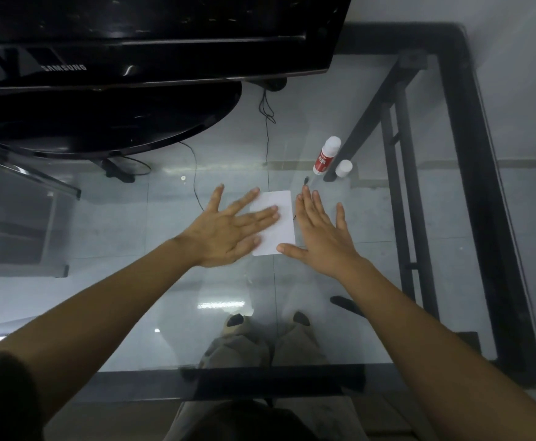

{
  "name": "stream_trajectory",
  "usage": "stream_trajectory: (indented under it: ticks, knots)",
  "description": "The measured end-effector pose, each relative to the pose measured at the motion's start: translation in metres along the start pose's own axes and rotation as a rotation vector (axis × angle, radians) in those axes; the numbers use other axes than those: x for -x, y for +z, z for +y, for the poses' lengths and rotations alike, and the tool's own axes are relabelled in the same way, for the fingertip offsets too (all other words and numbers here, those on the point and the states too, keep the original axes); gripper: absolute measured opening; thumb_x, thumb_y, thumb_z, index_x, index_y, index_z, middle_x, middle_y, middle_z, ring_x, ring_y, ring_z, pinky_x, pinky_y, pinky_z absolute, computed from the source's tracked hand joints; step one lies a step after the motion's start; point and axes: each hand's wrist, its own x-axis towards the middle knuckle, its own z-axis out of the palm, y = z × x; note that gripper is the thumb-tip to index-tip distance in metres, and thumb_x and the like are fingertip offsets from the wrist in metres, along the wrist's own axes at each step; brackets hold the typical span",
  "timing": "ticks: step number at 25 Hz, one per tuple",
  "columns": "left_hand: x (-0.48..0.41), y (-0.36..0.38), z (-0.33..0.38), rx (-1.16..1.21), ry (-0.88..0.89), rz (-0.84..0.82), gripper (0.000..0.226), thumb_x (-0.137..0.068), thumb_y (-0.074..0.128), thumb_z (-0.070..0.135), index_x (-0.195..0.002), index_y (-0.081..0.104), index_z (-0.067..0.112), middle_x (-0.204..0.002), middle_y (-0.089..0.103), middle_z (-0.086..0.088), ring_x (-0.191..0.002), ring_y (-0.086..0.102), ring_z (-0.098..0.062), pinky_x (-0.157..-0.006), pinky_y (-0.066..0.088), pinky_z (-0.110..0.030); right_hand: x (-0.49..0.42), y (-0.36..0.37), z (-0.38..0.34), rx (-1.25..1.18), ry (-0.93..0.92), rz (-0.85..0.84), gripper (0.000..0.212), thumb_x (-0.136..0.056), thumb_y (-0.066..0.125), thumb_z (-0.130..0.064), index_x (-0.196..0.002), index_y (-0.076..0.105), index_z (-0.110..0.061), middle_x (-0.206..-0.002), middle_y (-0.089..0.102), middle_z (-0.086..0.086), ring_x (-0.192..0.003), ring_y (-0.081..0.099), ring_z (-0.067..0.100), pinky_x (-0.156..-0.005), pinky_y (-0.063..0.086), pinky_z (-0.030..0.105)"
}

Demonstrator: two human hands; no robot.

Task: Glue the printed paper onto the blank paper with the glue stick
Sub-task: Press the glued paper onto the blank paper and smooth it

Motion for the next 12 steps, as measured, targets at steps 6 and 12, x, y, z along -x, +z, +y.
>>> stream_trajectory:
  ticks: [6, 12]
  knots:
    - [-0.03, -0.01, -0.018, 0.007, -0.058, 0.03, 0.051, -0.09, -0.005, 0.055, -0.139, -0.016, 0.043, -0.149, -0.007, 0.022, -0.135, -0.029, -0.014, -0.103, -0.02, -0.058, 0.0, -0.002, -0.003, -0.038, 0.011, -0.023, 0.098, -0.084, 0.04, -0.065, -0.143, -0.02, -0.014, -0.154, -0.026, 0.003, -0.14, -0.025, 0.018, -0.106, -0.02, 0.046]
    - [-0.016, -0.002, 0.006, 0.084, -0.232, 0.256, 0.052, -0.097, 0.037, 0.036, -0.144, 0.026, 0.016, -0.153, 0.025, -0.004, -0.141, 0.018, -0.032, -0.107, 0.022, -0.061, 0.002, -0.004, -0.003, 0.017, -0.013, -0.03, 0.09, -0.086, 0.035, -0.065, -0.143, -0.02, -0.024, -0.152, -0.03, 0.004, -0.14, -0.025, 0.022, -0.109, -0.014, 0.054]
